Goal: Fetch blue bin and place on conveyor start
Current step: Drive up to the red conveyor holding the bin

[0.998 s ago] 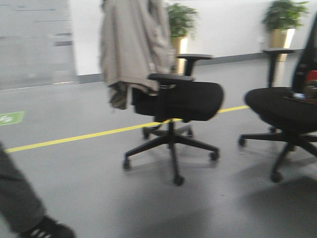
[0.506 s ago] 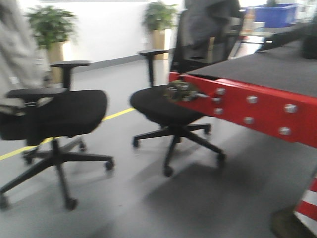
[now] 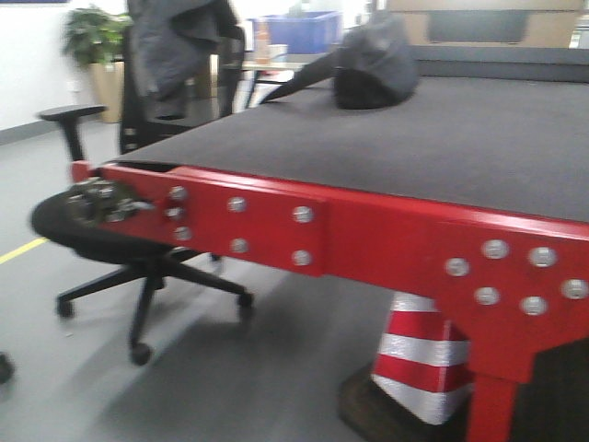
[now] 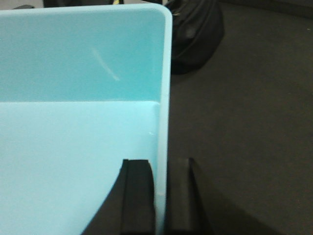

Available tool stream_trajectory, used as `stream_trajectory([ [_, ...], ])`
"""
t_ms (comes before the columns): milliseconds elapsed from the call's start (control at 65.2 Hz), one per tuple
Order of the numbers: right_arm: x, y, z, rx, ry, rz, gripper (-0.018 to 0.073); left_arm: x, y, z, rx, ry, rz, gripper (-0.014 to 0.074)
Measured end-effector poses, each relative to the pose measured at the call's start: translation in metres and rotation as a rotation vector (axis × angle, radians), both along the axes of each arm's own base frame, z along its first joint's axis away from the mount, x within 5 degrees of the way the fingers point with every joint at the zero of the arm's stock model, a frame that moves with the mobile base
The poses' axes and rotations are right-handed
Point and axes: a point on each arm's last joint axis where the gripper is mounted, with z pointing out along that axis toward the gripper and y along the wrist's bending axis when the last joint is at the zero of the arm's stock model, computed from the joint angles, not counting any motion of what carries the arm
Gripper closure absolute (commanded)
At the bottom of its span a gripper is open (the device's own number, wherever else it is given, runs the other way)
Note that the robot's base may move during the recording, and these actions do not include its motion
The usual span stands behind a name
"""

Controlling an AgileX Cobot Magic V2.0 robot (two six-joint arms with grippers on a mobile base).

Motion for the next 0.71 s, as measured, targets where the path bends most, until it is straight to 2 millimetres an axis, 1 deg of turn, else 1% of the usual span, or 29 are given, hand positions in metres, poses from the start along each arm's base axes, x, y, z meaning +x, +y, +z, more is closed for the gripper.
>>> stream_trajectory([
  [706,0.0000,0.0000,0.0000,0.000,0.000,0.000,0.0721,0.0000,0.0000,0.0000,0.000,0.000,0.000,0.0707],
])
